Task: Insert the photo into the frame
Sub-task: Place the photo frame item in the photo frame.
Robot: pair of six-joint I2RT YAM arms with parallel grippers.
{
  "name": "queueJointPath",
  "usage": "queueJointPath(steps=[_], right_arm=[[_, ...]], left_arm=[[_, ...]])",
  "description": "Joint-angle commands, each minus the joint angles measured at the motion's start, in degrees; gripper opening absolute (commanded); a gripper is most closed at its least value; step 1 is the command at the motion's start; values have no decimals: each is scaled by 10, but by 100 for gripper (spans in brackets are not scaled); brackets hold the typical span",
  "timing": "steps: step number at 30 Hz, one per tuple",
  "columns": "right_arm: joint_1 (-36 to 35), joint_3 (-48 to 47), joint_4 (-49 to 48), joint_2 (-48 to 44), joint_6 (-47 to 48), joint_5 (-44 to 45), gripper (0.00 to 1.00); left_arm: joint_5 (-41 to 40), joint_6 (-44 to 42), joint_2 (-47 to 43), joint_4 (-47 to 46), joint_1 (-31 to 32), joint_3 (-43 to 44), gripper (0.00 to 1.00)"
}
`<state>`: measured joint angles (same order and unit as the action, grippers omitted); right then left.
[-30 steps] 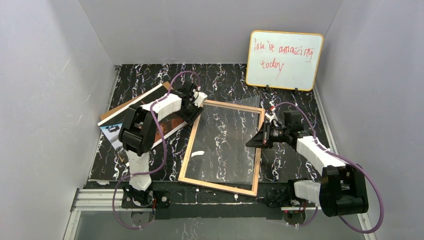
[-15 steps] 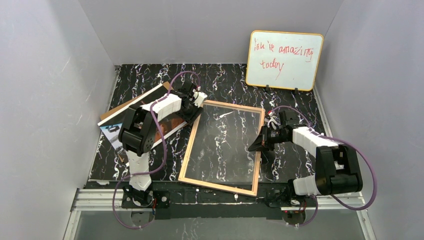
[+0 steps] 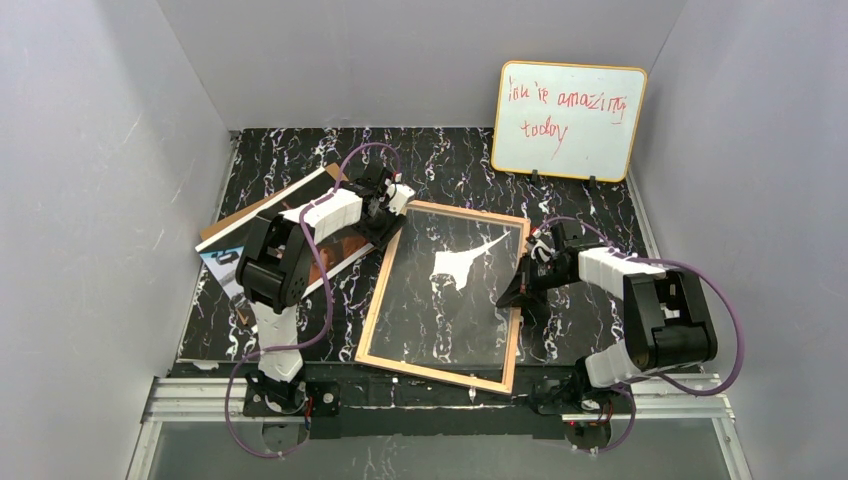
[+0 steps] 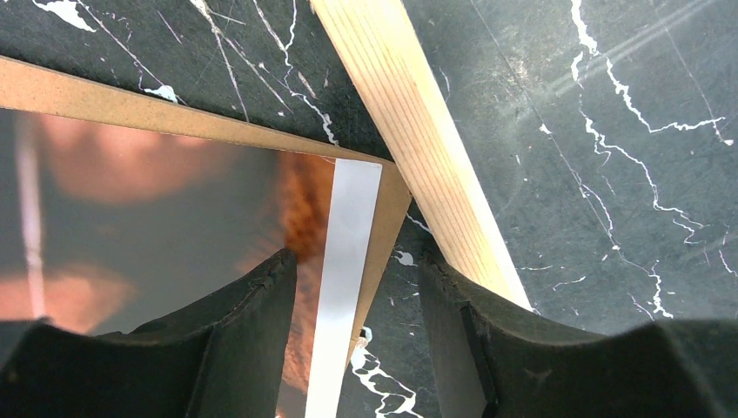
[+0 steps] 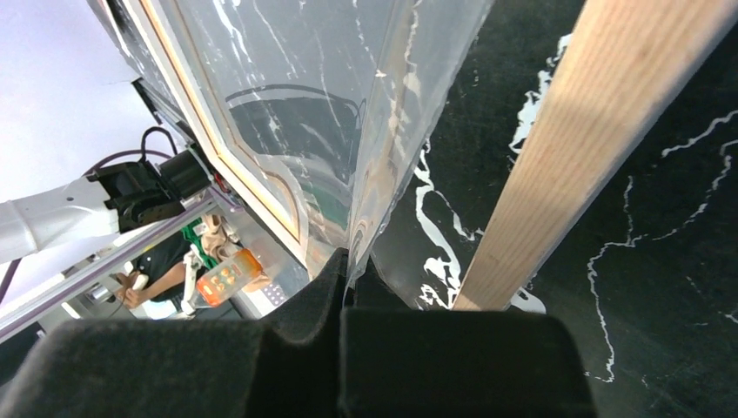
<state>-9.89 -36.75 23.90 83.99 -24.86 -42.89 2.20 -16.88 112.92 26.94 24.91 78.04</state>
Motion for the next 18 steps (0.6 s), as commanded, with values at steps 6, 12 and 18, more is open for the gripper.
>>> queueJointPath(steps=[6,12,18], right_arm=[[-12,-21,16,28,16,-6,1],[-14,-21,16,-22,7,-4,1],[-14,-5,31,-89,3,3,1]], left_arm=[[55,4,64,-3,9,-49,52],[49,0,60,-3,8,-51,52],[52,-6,49,17,-3,-39,52]])
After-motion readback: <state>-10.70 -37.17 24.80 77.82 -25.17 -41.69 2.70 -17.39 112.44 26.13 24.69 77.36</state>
